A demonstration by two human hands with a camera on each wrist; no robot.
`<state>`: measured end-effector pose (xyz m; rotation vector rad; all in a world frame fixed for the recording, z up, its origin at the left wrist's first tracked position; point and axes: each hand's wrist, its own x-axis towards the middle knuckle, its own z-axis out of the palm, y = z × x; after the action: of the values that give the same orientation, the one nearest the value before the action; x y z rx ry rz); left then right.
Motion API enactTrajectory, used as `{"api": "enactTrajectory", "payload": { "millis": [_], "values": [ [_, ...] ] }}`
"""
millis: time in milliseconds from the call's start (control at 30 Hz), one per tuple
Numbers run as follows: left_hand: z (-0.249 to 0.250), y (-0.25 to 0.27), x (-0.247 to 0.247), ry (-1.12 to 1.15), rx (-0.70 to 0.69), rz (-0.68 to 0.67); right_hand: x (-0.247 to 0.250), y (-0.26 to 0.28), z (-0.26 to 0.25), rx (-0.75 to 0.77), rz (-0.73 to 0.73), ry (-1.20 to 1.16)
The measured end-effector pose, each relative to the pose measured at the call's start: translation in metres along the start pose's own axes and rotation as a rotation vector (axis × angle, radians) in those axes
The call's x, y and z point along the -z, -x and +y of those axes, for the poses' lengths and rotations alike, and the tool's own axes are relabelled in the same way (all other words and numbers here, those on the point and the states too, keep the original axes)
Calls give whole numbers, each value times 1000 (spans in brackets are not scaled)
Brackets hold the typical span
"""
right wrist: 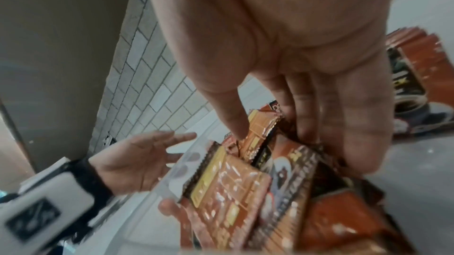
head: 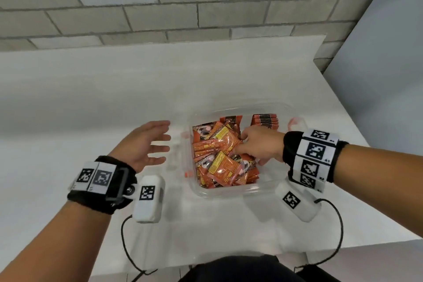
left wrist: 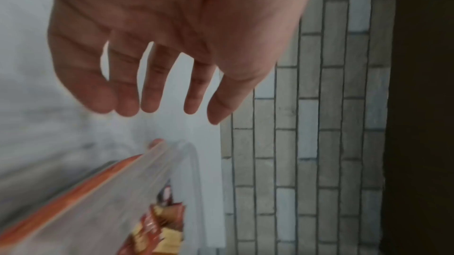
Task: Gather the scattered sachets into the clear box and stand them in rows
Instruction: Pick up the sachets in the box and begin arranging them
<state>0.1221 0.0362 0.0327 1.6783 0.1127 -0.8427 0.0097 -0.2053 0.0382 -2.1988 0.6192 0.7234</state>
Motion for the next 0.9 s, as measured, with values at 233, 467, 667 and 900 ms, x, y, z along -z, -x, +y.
{"api": "enactTrajectory", "payload": {
  "millis": [233,467,667,900],
  "values": [
    [-5,-17,-23,-93,-25,-45,-6,-14,-13,28,85,-172],
    [-9,-17,-24,-79,-54,-33,-20,-17,-22,37,69,-290],
    [-14,-18,-23,-43,-67,-28,-25,-27,-34,9,56,-260],
    [-18,-21,-23,-16,-79,-29,-25,-34,-44,26,84,-251]
  ]
}}
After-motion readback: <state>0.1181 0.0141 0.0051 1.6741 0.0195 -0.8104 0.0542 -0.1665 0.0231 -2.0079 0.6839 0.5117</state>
